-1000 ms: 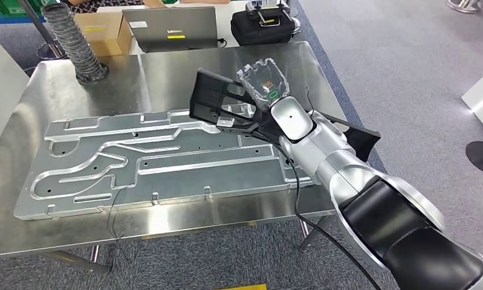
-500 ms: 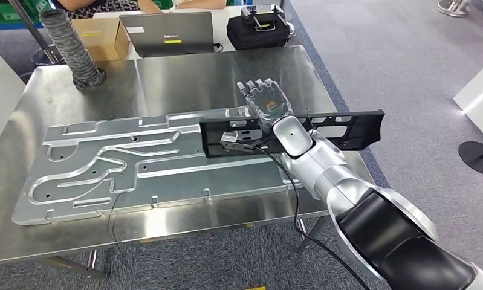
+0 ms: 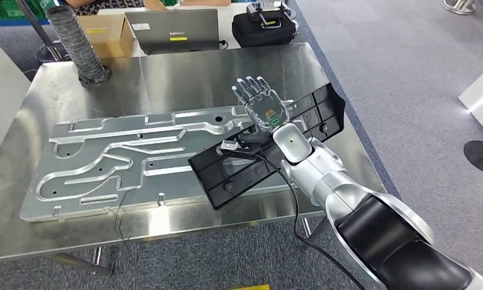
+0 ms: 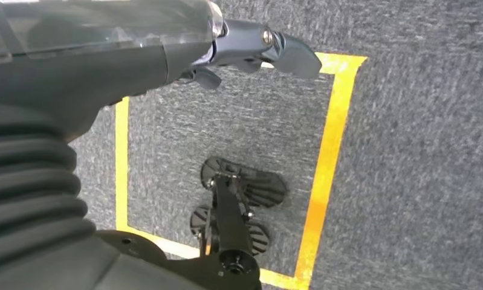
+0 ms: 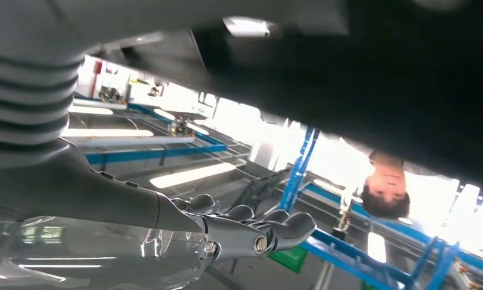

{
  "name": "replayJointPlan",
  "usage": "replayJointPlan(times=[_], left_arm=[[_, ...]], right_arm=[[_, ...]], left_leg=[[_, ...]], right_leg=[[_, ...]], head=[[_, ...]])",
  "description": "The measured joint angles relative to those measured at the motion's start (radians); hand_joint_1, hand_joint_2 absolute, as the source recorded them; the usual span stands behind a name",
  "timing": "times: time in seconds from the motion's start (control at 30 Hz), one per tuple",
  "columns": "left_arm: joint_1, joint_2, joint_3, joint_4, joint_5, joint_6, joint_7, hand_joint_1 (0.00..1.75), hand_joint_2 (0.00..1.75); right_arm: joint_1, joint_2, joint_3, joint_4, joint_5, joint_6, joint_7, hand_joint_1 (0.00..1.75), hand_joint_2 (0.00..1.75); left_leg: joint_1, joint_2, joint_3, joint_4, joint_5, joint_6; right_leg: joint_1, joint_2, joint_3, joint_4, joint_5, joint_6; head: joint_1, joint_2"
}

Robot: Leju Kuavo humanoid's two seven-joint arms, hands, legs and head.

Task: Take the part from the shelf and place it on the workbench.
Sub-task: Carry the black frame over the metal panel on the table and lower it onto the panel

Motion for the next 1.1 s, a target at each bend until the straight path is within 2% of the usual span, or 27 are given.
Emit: replayJointPlan(times=[0.07,0.13,0.17,0.23,0.27,0.3,0.33,0.4,0.43,0.47,0.57,0.63,0.67,0.73,0.77,0.8,0.83,0.9,0.93,0.97,1.0,1.03,1.1], left_arm=[[0.0,0.0,-0.002,0.0,0.001,0.002,-0.001,0.0,0.0],[0.0,0.0,-0.004,0.0,0.002,0.002,-0.004,0.0,0.0],[0.0,0.0,-0.005,0.0,0.002,0.002,-0.006,0.0,0.0],[0.0,0.0,-0.006,0.0,0.002,0.0,-0.007,0.0,0.0],[0.001,0.0,-0.006,0.0,0.002,-0.001,-0.008,0.0,0.0],[0.001,0.0,-0.006,0.0,0.002,-0.003,-0.009,0.0,0.0],[0.001,0.0,-0.006,0.0,0.003,-0.004,-0.01,0.0,0.0],[0.0,0.0,-0.007,0.0,0.004,-0.007,-0.012,0.0,0.0],[0.0,0.0,-0.007,0.0,0.005,-0.009,-0.014,0.0,0.0],[0.0,0.0,-0.007,0.0,0.005,-0.011,-0.016,0.0,0.0],[0.0,0.0,-0.008,0.0,0.007,-0.014,-0.022,0.0,0.0],[0.0,0.0,-0.009,0.0,0.009,-0.018,-0.025,0.0,0.0],[-0.001,0.0,-0.01,0.0,0.01,-0.021,-0.027,0.0,0.0],[-0.004,0.001,-0.011,0.0,0.012,-0.026,-0.028,0.0,0.0],[-0.004,0.001,-0.011,0.0,0.012,-0.028,-0.028,0.0,0.0],[-0.005,0.001,-0.012,0.0,0.012,-0.028,-0.028,0.0,0.0],[-0.005,0.001,-0.012,0.0,0.012,-0.029,-0.028,0.0,0.0],[-0.007,0.001,-0.013,0.0,0.01,-0.029,-0.027,0.0,0.0],[-0.01,0.001,-0.014,0.0,0.009,-0.029,-0.027,0.0,0.0],[-0.013,0.0,-0.014,0.0,0.008,-0.028,-0.026,0.0,0.0],[-0.016,0.0,-0.014,0.0,0.009,-0.028,-0.026,0.0,0.0],[-0.018,0.0,-0.014,0.0,0.009,-0.028,-0.025,0.0,0.0],[-0.02,0.001,-0.014,0.0,0.009,-0.028,-0.025,0.0,0.0]], right_arm=[[-0.004,0.0,-0.014,0.0,-0.003,-0.002,0.0,0.0,0.0],[-0.013,-0.001,-0.028,-0.001,-0.003,0.0,0.001,0.0,0.0],[-0.017,-0.002,-0.035,-0.002,-0.003,0.001,0.002,0.0,0.0],[-0.022,-0.003,-0.048,-0.002,-0.002,0.01,0.008,0.0,0.0],[-0.023,-0.005,-0.055,-0.002,-0.001,0.016,0.012,0.0,0.0],[-0.024,-0.007,-0.061,-0.002,-0.001,0.024,0.016,0.0,0.0],[-0.026,-0.011,-0.068,-0.002,-0.001,0.033,0.019,0.0,0.0],[-0.036,-0.02,-0.085,-0.002,-0.008,0.057,0.017,0.0,0.0],[-0.044,-0.026,-0.095,-0.002,-0.014,0.076,0.014,0.0,0.0],[-0.054,-0.033,-0.105,-0.002,-0.018,0.098,0.013,0.0,0.0],[-0.075,-0.063,-0.131,-0.002,-0.025,0.161,0.014,0.0,0.0],[-0.088,-0.086,-0.145,-0.001,-0.022,0.217,0.012,0.0,0.0],[-0.099,-0.096,-0.15,0.0,-0.016,0.265,0.005,0.0,0.0],[-0.119,-0.116,-0.153,0.006,0.003,0.387,-0.018,0.0,0.0],[-0.126,-0.124,-0.153,0.01,0.01,0.447,-0.032,0.0,0.0],[-0.13,-0.131,-0.153,0.015,0.012,0.5,-0.046,0.0,0.0],[-0.134,-0.136,-0.153,0.017,0.01,0.548,-0.06,0.0,0.0],[-0.15,-0.144,-0.154,0.022,0.006,0.636,-0.085,0.0,0.0],[-0.16,-0.146,-0.154,0.023,0.006,0.664,-0.092,0.0,0.0],[-0.17,-0.147,-0.155,0.024,0.007,0.679,-0.096,0.0,0.0],[-0.176,-0.148,-0.155,0.024,0.008,0.683,-0.099,0.0,0.0],[-0.179,-0.149,-0.155,0.025,0.009,0.684,-0.1,0.0,0.0],[-0.179,-0.15,-0.155,0.025,0.008,0.676,-0.104,0.0,0.0]], left_leg=[[0.001,0.001,0.001,-0.002,-0.001,-0.01],[0.001,0.002,-0.012,0.033,-0.029,-0.019],[0.002,0.003,-0.033,0.082,-0.058,-0.024],[0.006,0.003,-0.092,0.217,-0.12,-0.032],[0.008,0.003,-0.116,0.266,-0.134,-0.035],[0.01,0.003,-0.124,0.281,-0.129,-0.037],[0.011,0.004,-0.112,0.256,-0.104,-0.038],[0.014,0.004,-0.052,0.127,-0.036,-0.037],[0.014,0.004,-0.022,0.065,-0.016,-0.035],[0.013,0.004,-0.005,0.027,-0.008,-0.03],[0.011,0.001,0.001,0.009,-0.011,-0.009],[0.012,0.001,0.002,0.005,-0.009,0.003],[0.012,0.002,0.002,0.004,-0.009,0.009],[0.01,0.002,0.003,0.004,-0.01,0.016],[0.009,0.002,0.003,0.004,-0.011,0.018],[0.008,0.001,0.004,0.004,-0.011,0.019],[0.007,0.001,0.006,0.004,-0.012,0.019],[0.004,0.0,0.01,0.005,-0.015,0.017],[0.001,0.001,0.01,0.006,-0.017,0.015],[0.0,0.002,0.008,0.006,-0.017,0.011],[-0.001,0.002,0.007,0.007,-0.018,0.008],[-0.002,0.002,0.006,0.006,-0.018,0.004],[-0.002,0.003,0.007,0.008,-0.023,-0.006]], right_leg=[[-0.003,-0.001,0.002,-0.008,0.005,-0.006],[-0.011,-0.002,0.008,-0.02,0.011,-0.014],[-0.013,-0.003,0.011,-0.024,0.013,-0.017],[-0.012,-0.003,0.011,-0.023,0.013,-0.019],[-0.012,-0.003,0.011,-0.023,0.012,-0.019],[-0.012,-0.003,0.012,-0.022,0.011,-0.018],[-0.013,-0.002,0.013,-0.02,0.009,-0.016],[-0.014,-0.002,0.015,-0.015,0.003,-0.01],[-0.012,-0.001,0.013,-0.01,0.0,-0.005],[-0.01,-0.001,0.011,-0.007,-0.002,0.0],[-0.009,-0.002,0.004,-0.003,-0.005,0.016],[-0.012,-0.002,-0.009,0.029,-0.029,0.026],[-0.013,-0.002,-0.03,0.074,-0.055,0.03],[-0.013,-0.002,-0.094,0.206,-0.113,0.035],[-0.014,-0.002,-0.123,0.261,-0.128,0.036],[-0.013,-0.002,-0.137,0.284,-0.124,0.035],[-0.013,-0.002,-0.134,0.267,-0.102,0.032],[-0.01,-0.002,-0.083,0.141,-0.026,0.021],[-0.007,-0.002,-0.055,0.075,0.002,0.015],[-0.004,-0.002,-0.036,0.029,0.018,0.011],[-0.001,-0.002,-0.028,0.007,0.021,0.008],[0.001,-0.002,-0.026,0.002,0.019,0.006],[-0.003,-0.003,-0.022,-0.005,0.021,-0.001]], head=[[0.0,0.0],[0.0,0.0],[0.0,0.0],[0.0,0.0],[0.0,0.0],[0.0,0.0],[0.0,0.0],[0.0,0.0],[0.0,0.0],[0.0,0.0],[0.0,0.0],[0.0,0.0],[0.0,0.0],[0.0,0.0],[0.0,0.0],[0.0,0.0],[0.0,0.0],[0.0,0.0],[0.0,0.0],[0.0,0.0],[0.0,0.0],[0.0,0.0],[0.0,0.0]])
